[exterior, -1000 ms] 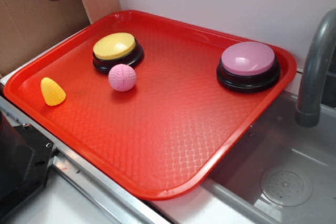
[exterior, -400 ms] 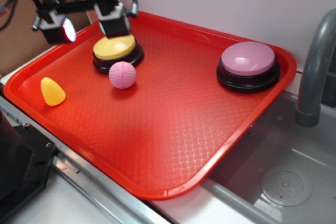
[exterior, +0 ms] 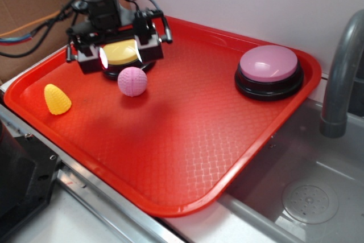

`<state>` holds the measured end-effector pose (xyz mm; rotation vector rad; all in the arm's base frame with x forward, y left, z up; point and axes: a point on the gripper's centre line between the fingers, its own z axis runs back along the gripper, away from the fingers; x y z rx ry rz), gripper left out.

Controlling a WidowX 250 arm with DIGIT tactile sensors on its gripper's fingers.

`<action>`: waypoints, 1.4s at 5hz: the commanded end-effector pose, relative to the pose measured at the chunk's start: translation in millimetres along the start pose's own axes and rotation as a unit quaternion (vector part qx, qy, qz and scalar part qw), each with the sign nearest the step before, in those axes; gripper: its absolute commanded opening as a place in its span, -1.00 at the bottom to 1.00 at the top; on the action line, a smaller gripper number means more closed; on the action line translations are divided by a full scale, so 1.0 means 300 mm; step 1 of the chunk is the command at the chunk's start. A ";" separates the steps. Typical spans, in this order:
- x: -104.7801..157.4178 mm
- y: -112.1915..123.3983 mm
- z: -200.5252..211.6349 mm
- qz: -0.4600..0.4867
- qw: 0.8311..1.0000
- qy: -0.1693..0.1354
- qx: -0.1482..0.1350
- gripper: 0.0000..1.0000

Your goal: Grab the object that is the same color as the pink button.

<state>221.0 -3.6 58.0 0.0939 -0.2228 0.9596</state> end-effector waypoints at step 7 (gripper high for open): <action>0.079 -0.012 0.331 -0.301 0.948 0.069 -0.076 -1.00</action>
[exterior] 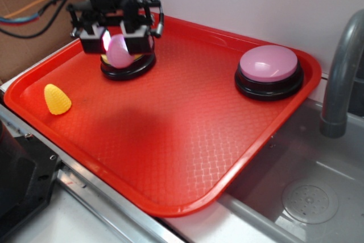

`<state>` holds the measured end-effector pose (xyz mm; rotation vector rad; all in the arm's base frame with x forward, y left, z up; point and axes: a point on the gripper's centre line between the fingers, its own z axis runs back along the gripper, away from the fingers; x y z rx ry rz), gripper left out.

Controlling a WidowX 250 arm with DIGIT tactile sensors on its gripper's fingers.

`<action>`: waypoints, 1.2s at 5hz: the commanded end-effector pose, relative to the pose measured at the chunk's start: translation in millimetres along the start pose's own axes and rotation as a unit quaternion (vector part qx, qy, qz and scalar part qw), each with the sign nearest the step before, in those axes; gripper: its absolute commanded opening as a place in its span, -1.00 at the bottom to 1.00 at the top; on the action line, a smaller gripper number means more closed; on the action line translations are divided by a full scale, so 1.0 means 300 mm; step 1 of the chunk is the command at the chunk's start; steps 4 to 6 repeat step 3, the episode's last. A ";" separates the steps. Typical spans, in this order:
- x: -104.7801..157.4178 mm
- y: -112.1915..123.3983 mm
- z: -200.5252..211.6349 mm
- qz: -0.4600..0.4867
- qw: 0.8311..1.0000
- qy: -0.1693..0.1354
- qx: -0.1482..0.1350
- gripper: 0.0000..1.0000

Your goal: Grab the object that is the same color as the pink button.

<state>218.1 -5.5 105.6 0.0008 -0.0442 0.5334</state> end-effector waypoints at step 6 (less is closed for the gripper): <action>0.006 -0.033 0.244 -0.123 0.991 -0.024 -0.042 -1.00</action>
